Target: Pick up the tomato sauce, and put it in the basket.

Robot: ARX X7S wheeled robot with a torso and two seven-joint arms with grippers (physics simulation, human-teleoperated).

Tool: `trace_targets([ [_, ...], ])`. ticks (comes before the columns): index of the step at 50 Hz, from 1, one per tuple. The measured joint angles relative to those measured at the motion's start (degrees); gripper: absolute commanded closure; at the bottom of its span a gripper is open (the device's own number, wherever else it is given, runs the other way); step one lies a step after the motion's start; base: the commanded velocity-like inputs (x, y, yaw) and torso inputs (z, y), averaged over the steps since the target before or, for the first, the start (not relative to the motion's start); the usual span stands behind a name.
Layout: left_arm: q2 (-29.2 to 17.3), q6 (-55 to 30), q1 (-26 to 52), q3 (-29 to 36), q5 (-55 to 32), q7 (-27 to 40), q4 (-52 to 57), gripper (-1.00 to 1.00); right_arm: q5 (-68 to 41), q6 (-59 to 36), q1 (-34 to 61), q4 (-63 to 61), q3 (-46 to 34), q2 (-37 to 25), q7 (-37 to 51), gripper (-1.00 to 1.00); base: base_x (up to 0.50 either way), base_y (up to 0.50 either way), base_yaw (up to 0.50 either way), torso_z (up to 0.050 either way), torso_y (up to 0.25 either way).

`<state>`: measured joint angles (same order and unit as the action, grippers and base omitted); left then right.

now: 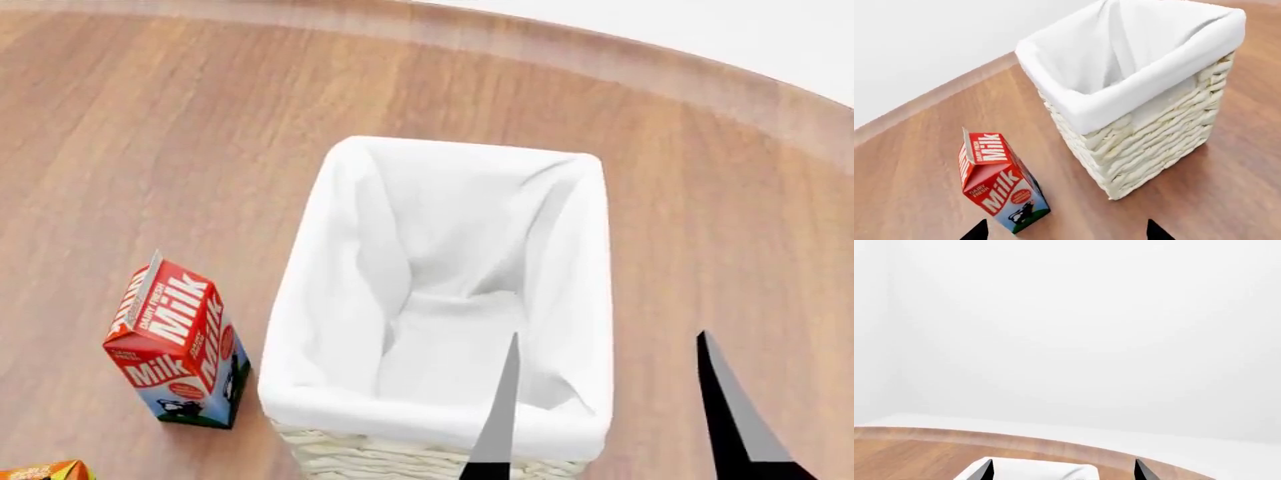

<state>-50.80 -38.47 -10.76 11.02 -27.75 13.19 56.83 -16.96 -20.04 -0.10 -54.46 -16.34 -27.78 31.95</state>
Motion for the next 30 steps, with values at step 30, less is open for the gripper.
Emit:
trace_targets([
  [30, -3.27, -25.79, 7.30, -2.90, -29.11, 3.43, -1.69, -1.00, 0.16, 0.61, 0.25, 0.89, -1.24, -0.43, 0.55, -1.00, 0.00, 0.00, 0.00, 0.000, 0.000],
])
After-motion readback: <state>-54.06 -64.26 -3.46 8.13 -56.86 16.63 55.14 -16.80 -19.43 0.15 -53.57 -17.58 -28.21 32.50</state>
